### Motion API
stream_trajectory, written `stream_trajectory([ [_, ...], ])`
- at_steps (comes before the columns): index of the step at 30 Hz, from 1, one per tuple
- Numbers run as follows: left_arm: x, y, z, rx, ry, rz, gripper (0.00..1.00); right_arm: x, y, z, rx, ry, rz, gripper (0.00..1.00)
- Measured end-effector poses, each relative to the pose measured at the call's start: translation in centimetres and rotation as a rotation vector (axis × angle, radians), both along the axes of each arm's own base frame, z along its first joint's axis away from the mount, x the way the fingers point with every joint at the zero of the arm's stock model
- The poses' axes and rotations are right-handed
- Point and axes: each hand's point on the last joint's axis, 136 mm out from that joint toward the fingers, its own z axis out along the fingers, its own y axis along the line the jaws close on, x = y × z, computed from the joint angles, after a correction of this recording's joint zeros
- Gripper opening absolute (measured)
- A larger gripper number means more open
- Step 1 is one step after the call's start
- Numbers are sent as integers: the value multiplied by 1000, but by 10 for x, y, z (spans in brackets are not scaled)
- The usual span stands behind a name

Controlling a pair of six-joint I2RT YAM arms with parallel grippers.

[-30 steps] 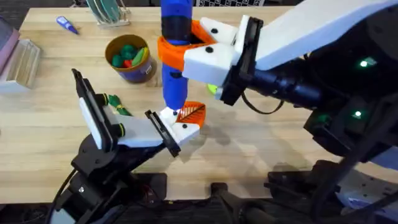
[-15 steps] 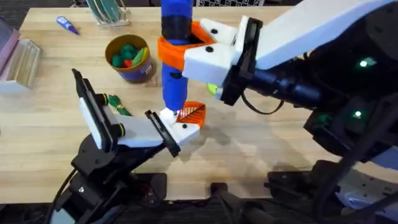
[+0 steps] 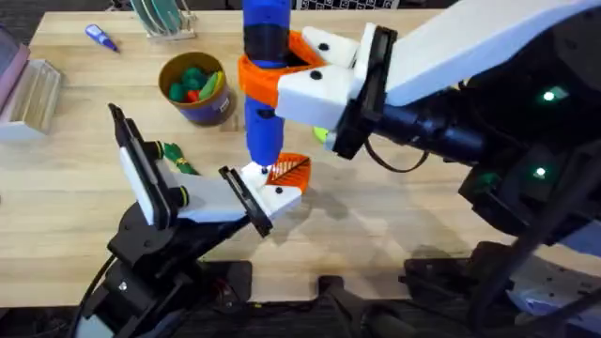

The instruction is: Pick up the gripper from the table and insert it into the empty holder that is missing its gripper. Then pick up a screw, insert it into the mounting hole, and use the screwdriver to tighten it. Finally, clean up the table by picking up the vegetable and placing it into the bucket.

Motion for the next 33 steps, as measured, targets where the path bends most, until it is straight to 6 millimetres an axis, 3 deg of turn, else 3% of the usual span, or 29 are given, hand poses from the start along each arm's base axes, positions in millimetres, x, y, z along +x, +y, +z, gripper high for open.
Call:
stream_trajectory([
  [19, 0, 0, 0, 0, 2, 3, 16, 4, 5, -7, -11, 10, 0, 22],
  [33, 0, 0, 0, 0, 0, 1, 16, 2, 3, 8, 38, -35, 2, 22],
])
